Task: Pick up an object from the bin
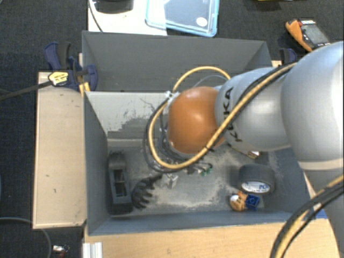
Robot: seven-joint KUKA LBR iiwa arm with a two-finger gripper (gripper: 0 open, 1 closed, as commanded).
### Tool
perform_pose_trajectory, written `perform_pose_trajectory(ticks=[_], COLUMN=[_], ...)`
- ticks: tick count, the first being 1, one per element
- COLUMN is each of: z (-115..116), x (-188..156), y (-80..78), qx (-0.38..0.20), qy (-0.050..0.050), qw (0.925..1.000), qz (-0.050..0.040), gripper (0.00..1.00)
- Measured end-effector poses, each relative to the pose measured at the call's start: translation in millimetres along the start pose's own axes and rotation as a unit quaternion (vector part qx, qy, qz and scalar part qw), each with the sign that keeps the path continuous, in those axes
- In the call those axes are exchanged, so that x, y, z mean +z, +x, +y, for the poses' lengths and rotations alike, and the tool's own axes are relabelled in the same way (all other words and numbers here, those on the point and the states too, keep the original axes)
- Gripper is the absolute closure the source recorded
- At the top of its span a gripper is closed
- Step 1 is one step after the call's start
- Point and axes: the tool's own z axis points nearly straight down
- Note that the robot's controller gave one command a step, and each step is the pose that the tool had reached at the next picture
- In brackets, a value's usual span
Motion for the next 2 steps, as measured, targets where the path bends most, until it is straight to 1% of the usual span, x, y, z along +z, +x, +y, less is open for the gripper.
perform_pose_trajectory(ticks=[2], z=[-0.1], x=[-5.6], y=[0.1], qx=[0.003], qy=[0.000], qw=[1.0000], qz=[-0.0010], gripper=[1.00])
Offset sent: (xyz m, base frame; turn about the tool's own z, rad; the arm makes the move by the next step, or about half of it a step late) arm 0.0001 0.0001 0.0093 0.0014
